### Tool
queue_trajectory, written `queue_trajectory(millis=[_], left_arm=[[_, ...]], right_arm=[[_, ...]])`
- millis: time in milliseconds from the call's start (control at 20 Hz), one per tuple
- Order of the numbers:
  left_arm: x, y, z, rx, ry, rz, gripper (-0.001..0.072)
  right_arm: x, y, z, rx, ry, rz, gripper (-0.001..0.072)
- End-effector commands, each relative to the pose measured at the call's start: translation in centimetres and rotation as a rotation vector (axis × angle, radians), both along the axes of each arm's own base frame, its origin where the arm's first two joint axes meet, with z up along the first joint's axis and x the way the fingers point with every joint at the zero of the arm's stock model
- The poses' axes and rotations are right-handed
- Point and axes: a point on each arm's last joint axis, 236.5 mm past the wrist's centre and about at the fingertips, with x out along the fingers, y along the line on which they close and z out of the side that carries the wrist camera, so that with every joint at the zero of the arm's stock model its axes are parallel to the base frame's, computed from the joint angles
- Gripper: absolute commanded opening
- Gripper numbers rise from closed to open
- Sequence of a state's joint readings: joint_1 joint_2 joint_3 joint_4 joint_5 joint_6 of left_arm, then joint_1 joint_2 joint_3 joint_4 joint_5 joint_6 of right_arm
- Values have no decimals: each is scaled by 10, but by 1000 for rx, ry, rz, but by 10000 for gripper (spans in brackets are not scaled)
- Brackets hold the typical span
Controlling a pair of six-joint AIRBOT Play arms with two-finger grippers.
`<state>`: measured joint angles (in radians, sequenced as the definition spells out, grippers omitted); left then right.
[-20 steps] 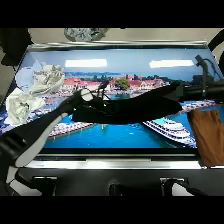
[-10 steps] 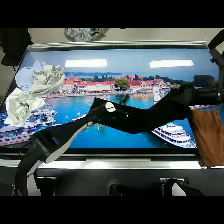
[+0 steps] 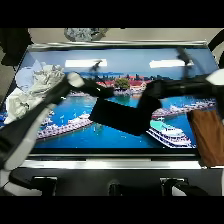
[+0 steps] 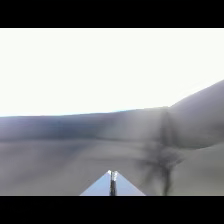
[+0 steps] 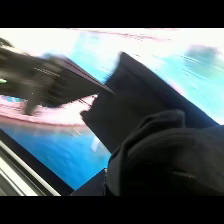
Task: Fold the shirts.
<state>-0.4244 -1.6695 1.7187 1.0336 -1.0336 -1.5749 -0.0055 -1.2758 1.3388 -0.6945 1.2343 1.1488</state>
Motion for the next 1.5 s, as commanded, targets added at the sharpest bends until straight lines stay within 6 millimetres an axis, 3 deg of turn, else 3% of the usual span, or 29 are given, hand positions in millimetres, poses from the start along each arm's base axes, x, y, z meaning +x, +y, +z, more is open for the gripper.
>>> queue_trajectory(millis=[0, 150, 200, 300, 350, 400, 500, 550, 650, 800, 850, 900, 1000, 1100, 1200, 1250, 1350, 1450], left_arm=[[14, 95, 92, 63, -204, 140, 32], [3, 123, 146, 33, -302, 195, 32], [-1, 125, 155, 27, -321, 199, 32], [-4, 125, 161, 23, -331, 198, 32], [-5, 125, 158, 27, -324, 195, 32], [-6, 125, 154, 32, -312, 191, 32], [-9, 130, 142, 71, -287, 185, 32], [-9, 134, 137, 96, -279, 185, 33], [-7, 145, 130, 153, -284, 194, 33], [-3, 156, 127, 201, -298, 209, 33], [-3, 158, 127, 202, -297, 213, 32], [-3, 158, 127, 202, -298, 214, 33], [-3, 158, 127, 202, -297, 213, 33], [-3, 158, 127, 202, -297, 213, 33], [-3, 157, 127, 198, -295, 216, 33], [-3, 156, 128, 193, -293, 214, 33], [-3, 156, 127, 191, -291, 213, 33], [-2, 156, 124, 194, -286, 212, 33]], right_arm=[[34, 80, -31, 166, 54, -8, 39], [41, 133, -86, 251, 197, -10, 41], [38, 148, -105, 267, 247, -6, 92], [39, 168, -122, 311, 266, 10, 626], [42, 170, -119, 330, 224, 31, 678], [46, 163, -114, 334, 196, 32, 676], [58, 131, -104, 298, 135, 24, 675], [63, 107, -101, 255, 110, 16, 675], [59, 40, -112, 95, 124, 2, 675], [1, -78, -168, -284, 371, 21, 671], [-23, -103, -186, -368, 465, 29, 670], [-43, -110, -202, -379, 535, 36, 669], [-57, -87, -226, -259, 582, -1, 670], [-44, -56, -234, -76, 528, -84, 672], [-35, -47, -244, 15, 513, -175, 670], [-32, -45, -247, 45, 515, -209, 635], [-23, -36, -241, 108, 479, -208, 451], [-13, -28, -220, 191, 410, -177, 37]])
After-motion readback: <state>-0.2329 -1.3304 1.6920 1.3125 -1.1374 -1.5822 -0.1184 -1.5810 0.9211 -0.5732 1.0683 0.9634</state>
